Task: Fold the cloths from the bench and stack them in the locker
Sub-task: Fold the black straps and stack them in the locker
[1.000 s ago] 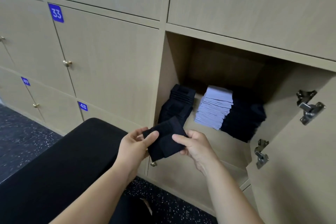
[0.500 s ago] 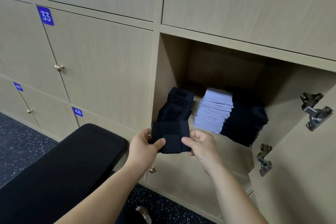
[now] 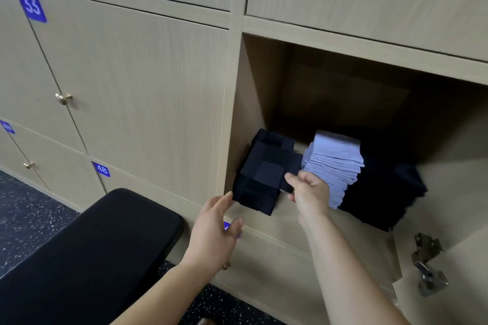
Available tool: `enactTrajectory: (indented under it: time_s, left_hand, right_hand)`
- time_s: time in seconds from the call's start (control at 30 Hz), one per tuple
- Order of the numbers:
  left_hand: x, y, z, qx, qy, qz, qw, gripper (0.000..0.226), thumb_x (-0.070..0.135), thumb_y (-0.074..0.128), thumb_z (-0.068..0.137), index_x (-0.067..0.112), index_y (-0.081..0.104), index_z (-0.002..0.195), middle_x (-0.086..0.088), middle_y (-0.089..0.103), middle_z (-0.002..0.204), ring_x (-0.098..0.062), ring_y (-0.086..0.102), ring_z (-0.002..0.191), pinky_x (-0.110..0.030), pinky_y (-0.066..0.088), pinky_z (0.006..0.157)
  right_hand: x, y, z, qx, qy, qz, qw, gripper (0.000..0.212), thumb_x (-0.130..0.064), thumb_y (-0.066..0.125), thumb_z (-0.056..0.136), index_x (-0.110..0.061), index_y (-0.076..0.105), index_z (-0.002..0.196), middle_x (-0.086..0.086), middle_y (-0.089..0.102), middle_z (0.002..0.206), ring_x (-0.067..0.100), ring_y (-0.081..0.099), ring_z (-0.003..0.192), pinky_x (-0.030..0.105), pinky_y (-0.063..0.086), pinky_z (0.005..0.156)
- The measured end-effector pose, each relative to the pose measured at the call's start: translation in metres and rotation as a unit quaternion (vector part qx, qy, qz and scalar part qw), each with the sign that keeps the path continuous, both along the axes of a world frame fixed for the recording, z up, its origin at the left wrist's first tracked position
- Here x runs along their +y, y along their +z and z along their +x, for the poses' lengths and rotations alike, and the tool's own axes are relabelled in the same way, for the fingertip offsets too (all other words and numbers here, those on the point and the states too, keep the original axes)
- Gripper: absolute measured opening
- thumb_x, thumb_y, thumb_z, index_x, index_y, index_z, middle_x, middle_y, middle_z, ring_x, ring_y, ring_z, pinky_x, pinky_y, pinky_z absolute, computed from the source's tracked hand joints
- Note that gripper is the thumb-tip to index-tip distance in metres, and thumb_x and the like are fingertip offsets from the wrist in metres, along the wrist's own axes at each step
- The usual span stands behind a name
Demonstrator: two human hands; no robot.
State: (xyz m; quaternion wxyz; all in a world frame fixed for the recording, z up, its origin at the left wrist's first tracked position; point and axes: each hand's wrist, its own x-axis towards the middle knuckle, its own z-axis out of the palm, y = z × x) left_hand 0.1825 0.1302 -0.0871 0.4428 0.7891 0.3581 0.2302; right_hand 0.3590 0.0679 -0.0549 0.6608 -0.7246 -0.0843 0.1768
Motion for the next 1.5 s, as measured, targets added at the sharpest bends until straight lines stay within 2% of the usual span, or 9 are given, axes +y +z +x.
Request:
enactTrajectory:
  time_s: [0.07, 0.2, 0.33, 0.43, 0.53, 0.67, 0.8, 1.13, 1.5]
  left_hand:
    - [0.005, -0.008, 0.001, 0.010, -0.004, 0.011, 1.000, 0.056, 0.025, 0.058, 0.097, 0.024, 0.037, 0.148, 0.013, 0.044, 0.134, 0.029, 0.043, 0.085, 0.007, 0.036, 0.057]
    - [0.012, -0.018, -0.001, 0.036, -0.012, 0.032, 0.999, 0.053, 0.027, 0.059, 0.096, 0.031, 0.040, 0.145, 0.015, 0.043, 0.136, 0.015, 0.048, 0.088, 0.005, 0.035, 0.064]
    - [0.020, -0.031, -0.005, 0.053, -0.017, 0.059, 0.997, 0.055, 0.029, 0.061, 0.095, 0.033, 0.039, 0.145, 0.016, 0.044, 0.138, 0.000, 0.043, 0.123, -0.011, 0.031, 0.096]
    - [0.024, -0.038, -0.007, 0.058, -0.009, 0.065, 0.996, 0.056, 0.034, 0.061, 0.094, 0.031, 0.040, 0.146, 0.015, 0.045, 0.138, -0.003, 0.041, 0.128, -0.019, 0.035, 0.105]
    - [0.025, -0.041, -0.010, 0.058, -0.005, 0.065, 0.996, 0.056, 0.036, 0.061, 0.093, 0.031, 0.041, 0.145, 0.017, 0.045, 0.137, -0.003, 0.042, 0.127, -0.023, 0.037, 0.106]
    - [0.023, -0.041, -0.014, 0.057, -0.005, 0.067, 0.996, 0.055, 0.034, 0.063, 0.093, 0.032, 0.042, 0.144, 0.017, 0.046, 0.136, -0.002, 0.042, 0.126, -0.024, 0.038, 0.107]
    - [0.019, -0.034, -0.021, 0.061, 0.000, 0.076, 0.995, 0.054, 0.034, 0.063, 0.093, 0.033, 0.043, 0.143, 0.018, 0.047, 0.136, -0.001, 0.042, 0.126, -0.021, 0.036, 0.106]
    - [-0.015, 0.005, -0.082, 0.090, 0.027, 0.108, 0.990, 0.053, 0.039, 0.060, 0.093, 0.028, 0.045, 0.143, 0.012, 0.049, 0.139, -0.008, 0.041, 0.129, -0.030, 0.036, 0.109]
    - [-0.046, 0.011, -0.274, 0.155, 0.168, 0.093, 0.969, 0.055, 0.038, 0.066, 0.090, 0.023, 0.050, 0.140, 0.004, 0.051, 0.141, -0.016, 0.044, 0.130, -0.032, 0.037, 0.109]
  right_hand:
    - [0.013, -0.003, 0.008, 0.013, -0.030, 0.003, 0.999, 0.029, -0.001, 0.065, 0.088, 0.021, 0.055, 0.103, 0.037, 0.056, 0.116, 0.016, 0.038, 0.056, 0.013, 0.038, 0.041]
    - [0.037, -0.010, 0.020, 0.059, -0.032, -0.001, 0.998, 0.031, -0.002, 0.067, 0.087, 0.011, 0.058, 0.114, 0.016, 0.064, 0.100, 0.013, 0.046, 0.055, 0.012, 0.039, 0.037]
    - [0.049, -0.019, 0.027, 0.045, -0.027, -0.046, 0.998, 0.031, -0.004, 0.068, 0.087, 0.001, 0.059, 0.116, 0.011, 0.058, 0.107, 0.011, 0.049, 0.057, 0.009, 0.039, 0.036]
    - [0.052, -0.026, 0.028, 0.004, -0.007, -0.092, 0.996, 0.022, -0.008, 0.069, 0.087, -0.006, 0.062, 0.109, 0.008, 0.061, 0.110, 0.018, 0.063, 0.061, 0.022, 0.054, 0.058]
    - [0.052, -0.030, 0.028, -0.061, 0.006, -0.169, 0.984, 0.007, -0.016, 0.068, 0.088, -0.010, 0.065, 0.092, 0.007, 0.064, 0.100, 0.030, 0.067, 0.087, 0.041, 0.054, 0.085]
    - [0.048, -0.029, 0.026, -0.126, 0.022, -0.283, 0.950, 0.020, -0.029, 0.065, 0.090, -0.010, 0.065, 0.098, 0.001, 0.056, 0.086, 0.026, 0.060, 0.093, 0.028, 0.041, 0.072]
    - [0.042, -0.025, 0.019, -0.174, 0.007, -0.336, 0.925, 0.028, -0.034, 0.065, 0.088, -0.016, 0.064, 0.110, 0.003, 0.065, 0.110, 0.027, 0.060, 0.099, 0.028, 0.039, 0.069]
    - [0.006, 0.003, -0.089, -0.256, 0.142, -0.339, 0.894, 0.053, -0.032, 0.059, 0.089, -0.027, 0.047, 0.140, -0.001, 0.055, 0.137, 0.021, 0.053, 0.123, 0.032, 0.043, 0.091]
    - [-0.009, 0.012, -0.287, -0.321, 0.326, -0.262, 0.850, 0.055, -0.040, 0.059, 0.089, -0.025, 0.046, 0.140, -0.001, 0.053, 0.137, 0.020, 0.050, 0.125, 0.032, 0.042, 0.095]
